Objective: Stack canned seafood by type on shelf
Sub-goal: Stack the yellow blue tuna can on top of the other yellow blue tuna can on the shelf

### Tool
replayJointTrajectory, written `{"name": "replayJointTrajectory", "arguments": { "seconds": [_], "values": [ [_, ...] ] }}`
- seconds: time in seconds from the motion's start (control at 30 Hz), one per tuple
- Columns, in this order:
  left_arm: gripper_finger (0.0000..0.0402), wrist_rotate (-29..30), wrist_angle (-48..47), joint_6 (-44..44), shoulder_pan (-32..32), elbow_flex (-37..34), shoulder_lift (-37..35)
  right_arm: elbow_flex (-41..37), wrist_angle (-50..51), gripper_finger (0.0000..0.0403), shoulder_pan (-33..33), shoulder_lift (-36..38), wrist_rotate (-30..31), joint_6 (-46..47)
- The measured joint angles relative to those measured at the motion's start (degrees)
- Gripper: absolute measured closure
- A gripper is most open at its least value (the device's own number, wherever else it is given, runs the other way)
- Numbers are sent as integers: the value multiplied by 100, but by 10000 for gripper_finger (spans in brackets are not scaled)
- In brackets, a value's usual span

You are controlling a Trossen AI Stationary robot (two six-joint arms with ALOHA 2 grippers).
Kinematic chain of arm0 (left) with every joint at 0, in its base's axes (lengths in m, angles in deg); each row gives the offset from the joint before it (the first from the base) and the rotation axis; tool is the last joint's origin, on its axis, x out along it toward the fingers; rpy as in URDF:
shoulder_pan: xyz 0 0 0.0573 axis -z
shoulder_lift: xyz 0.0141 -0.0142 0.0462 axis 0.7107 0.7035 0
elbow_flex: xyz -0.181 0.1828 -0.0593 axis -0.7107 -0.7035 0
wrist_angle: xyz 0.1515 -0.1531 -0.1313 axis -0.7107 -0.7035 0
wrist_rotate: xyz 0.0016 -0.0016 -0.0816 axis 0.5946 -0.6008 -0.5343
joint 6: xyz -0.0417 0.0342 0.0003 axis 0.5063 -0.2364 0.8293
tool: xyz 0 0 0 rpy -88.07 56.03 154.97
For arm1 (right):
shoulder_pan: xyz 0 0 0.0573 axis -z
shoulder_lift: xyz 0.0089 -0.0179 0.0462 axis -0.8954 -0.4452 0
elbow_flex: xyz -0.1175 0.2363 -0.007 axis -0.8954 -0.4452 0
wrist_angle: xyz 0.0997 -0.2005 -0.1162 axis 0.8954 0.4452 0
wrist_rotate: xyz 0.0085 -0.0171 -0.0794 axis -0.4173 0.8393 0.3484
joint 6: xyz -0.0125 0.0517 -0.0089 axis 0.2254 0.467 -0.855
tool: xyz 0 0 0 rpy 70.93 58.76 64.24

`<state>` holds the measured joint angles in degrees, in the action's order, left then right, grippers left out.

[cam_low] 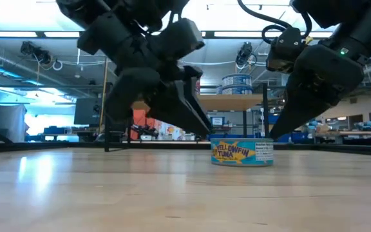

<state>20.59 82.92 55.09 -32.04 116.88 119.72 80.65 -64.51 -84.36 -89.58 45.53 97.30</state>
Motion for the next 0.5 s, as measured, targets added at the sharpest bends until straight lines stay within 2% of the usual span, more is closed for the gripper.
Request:
{"name": "replayJointTrajectory", "arguments": {
  "seconds": [0.17,0.5],
  "values": [
    [295,248,45,-585,0,37,133,0,-18,394,-6,0,0,-11],
    [294,422,140,-1520,2,43,207,0,-90,394,-6,0,2,-41]
  ]
}}
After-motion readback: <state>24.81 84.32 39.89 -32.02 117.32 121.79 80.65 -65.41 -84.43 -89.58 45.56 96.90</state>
